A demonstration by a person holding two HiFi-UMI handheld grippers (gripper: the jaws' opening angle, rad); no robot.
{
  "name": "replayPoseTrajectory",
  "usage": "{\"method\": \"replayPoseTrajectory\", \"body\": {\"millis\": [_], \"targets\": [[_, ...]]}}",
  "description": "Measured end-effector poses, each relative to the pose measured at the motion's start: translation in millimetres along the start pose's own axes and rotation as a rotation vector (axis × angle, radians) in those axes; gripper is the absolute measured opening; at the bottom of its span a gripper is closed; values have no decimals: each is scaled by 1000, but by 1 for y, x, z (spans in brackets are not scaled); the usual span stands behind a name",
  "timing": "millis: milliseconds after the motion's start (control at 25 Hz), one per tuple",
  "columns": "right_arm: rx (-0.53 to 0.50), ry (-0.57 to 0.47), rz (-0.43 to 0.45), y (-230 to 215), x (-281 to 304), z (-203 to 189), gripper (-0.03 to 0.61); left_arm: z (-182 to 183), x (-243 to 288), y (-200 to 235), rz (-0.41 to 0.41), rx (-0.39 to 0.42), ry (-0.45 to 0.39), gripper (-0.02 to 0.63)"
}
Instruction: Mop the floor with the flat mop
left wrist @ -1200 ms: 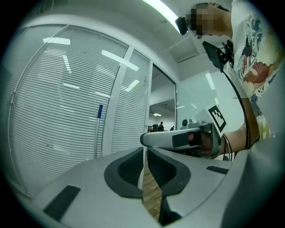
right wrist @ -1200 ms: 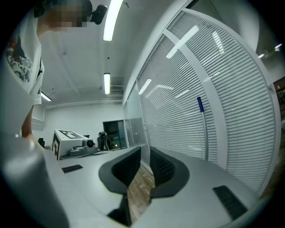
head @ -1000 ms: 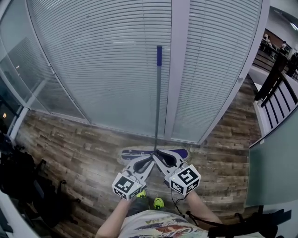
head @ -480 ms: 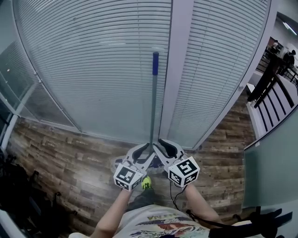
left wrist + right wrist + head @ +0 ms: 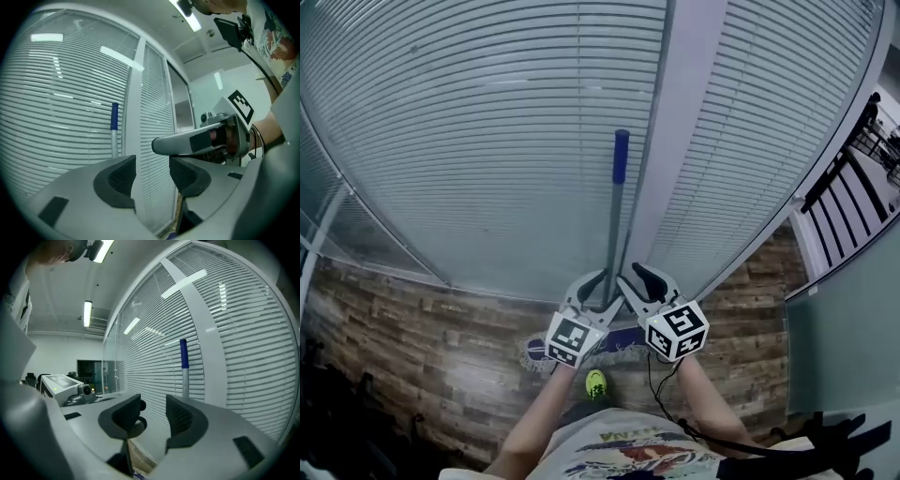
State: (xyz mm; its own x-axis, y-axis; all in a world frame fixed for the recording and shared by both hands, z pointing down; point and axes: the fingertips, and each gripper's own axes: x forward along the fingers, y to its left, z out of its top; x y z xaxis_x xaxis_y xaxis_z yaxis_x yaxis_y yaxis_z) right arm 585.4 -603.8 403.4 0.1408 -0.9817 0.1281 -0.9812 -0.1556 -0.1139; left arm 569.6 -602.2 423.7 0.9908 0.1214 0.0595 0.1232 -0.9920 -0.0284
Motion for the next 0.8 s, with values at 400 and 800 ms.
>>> {"method": "replayPoseTrajectory", "body": {"millis": [400,800], "targets": [[-58,12,-102,-71,102,20,187,-15,84,98,10,28,13,236],[-111,-28,-131,-121,149,68,198,-23,144,147,49,82,48,236]]}}
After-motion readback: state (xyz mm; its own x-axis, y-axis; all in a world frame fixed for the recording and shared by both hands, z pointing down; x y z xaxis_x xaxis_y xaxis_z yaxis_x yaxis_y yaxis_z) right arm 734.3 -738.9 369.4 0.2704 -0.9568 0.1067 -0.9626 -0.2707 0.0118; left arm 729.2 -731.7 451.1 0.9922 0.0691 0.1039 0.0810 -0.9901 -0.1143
